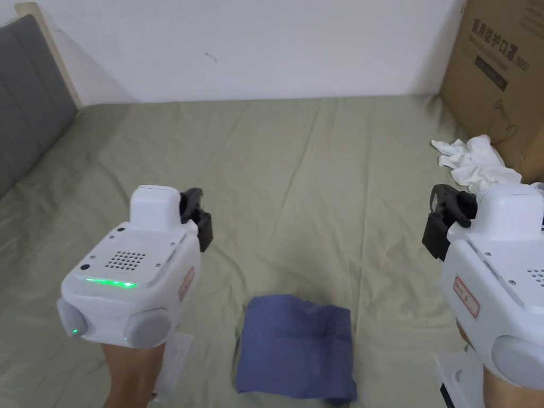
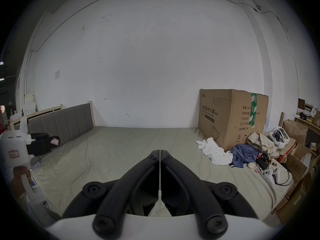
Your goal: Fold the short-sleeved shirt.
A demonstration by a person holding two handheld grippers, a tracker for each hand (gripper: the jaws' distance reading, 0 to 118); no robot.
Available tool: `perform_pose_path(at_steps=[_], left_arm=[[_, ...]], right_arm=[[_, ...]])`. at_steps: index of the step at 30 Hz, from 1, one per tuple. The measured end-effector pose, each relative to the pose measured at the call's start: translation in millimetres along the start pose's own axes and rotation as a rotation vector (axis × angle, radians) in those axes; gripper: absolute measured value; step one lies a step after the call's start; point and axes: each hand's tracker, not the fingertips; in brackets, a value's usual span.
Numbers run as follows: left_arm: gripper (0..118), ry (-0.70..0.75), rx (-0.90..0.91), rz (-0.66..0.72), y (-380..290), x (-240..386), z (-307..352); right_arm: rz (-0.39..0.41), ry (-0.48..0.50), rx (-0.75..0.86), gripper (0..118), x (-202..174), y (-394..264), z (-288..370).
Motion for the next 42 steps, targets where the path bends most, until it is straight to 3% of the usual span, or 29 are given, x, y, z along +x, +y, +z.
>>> perform_pose_path(at_steps=[11, 16, 19, 26, 31, 33, 35, 36, 38, 40, 42], left_arm=[[4, 0.074, -0.016, 0.064, -8.4, -40.3, 8.9], [4, 0.083, -0.026, 0.075, -11.7, -49.0, 8.2], [4, 0.084, -0.043, 0.078, -15.8, -55.3, 7.2], [4, 0.076, -0.134, 0.133, -40.1, -69.5, -5.3], [5, 0.003, -0.273, 0.232, -66.0, -73.1, -19.9], [21, -0.058, -0.353, 0.341, -81.5, -75.4, -29.5], [67, -0.095, -0.408, 0.444, -98.6, -75.6, -37.5], [83, -0.116, -0.455, 0.471, -106.9, -74.2, -42.9], [87, -0.152, -0.527, 0.505, -122.5, -67.7, -52.4], [103, -0.199, -0.593, 0.517, -138.0, -56.0, -60.0], [105, -0.245, -0.692, 0.551, -154.4, -46.1, -72.2]], right_arm=[[-0.015, 0.034, -0.022, 3, -16.3, -27.7, -14.5], [0.032, 0.111, -0.165, 3, -49.8, -89.9, -44.6], [0.021, 0.163, -0.277, 3, -67.7, -132.3, -60.7], [0.063, 0.177, -0.497, 3, -96.5, -216.7, -76.4], [0.074, 0.142, -0.559, 3, -102.7, -253.6, -94.3], [0.088, 0.132, -0.546, 3, -103.7, -259.5, -97.9], [0.119, 0.134, -0.527, 3, -104.3, -262.0, -98.2], [0.122, 0.139, -0.532, 3, -103.9, -261.2, -96.9], [0.119, 0.145, -0.526, 3, -101.5, -260.7, -95.3], [0.113, 0.151, -0.531, 3, -100.2, -259.3, -95.4], [0.110, 0.153, -0.535, 3, -100.2, -258.7, -95.9]])
